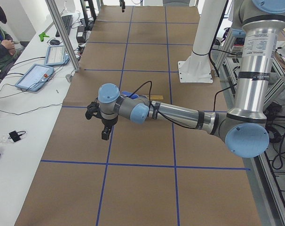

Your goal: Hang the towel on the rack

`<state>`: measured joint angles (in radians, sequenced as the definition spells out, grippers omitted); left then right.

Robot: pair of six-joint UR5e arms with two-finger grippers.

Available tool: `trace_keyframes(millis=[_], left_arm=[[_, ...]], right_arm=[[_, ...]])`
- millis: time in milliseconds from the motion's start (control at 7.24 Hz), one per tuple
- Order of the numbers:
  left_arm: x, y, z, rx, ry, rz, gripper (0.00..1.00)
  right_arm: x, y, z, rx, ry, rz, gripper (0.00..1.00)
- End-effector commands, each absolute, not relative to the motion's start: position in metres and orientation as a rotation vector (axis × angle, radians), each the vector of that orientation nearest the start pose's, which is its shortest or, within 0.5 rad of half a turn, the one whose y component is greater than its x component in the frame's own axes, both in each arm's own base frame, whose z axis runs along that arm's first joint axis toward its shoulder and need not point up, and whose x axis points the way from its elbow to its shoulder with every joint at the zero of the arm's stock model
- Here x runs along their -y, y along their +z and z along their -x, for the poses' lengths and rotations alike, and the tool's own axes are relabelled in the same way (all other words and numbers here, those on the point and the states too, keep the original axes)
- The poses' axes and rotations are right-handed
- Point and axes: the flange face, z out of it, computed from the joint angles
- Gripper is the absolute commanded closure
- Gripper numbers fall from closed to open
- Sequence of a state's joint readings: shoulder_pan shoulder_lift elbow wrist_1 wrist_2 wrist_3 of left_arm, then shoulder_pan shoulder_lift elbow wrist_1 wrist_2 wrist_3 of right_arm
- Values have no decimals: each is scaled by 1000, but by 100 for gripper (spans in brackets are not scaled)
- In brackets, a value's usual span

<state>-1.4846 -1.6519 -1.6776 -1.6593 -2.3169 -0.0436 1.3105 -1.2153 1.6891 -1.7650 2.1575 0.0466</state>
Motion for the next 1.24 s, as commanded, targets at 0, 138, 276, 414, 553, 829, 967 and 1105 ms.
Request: trace_keyframes(millis=[0,138,276,414,553,829,967,1105], left_arm=[[520,581,95,-718,131,-129,1],[505,601,108,-645,103,-93,1],[492,618,111,-612,80,-54,1],[490,619,111,-612,87,-65,1],[481,612,117,-616,82,-83,1],[468,606,116,-614,76,-87,1],[455,618,114,-615,70,-63,1],[450,611,114,-617,75,-75,1]], right_arm=[[581,505,29,608,-236,-95,0],[570,525,6,625,-194,-71,0],[559,541,-11,643,-192,-59,0],[548,556,-34,643,-190,-62,0],[521,587,-46,643,-178,-27,0],[491,617,-60,642,-134,21,0],[483,619,-63,651,-126,20,0],[478,615,-64,651,-127,17,0]])
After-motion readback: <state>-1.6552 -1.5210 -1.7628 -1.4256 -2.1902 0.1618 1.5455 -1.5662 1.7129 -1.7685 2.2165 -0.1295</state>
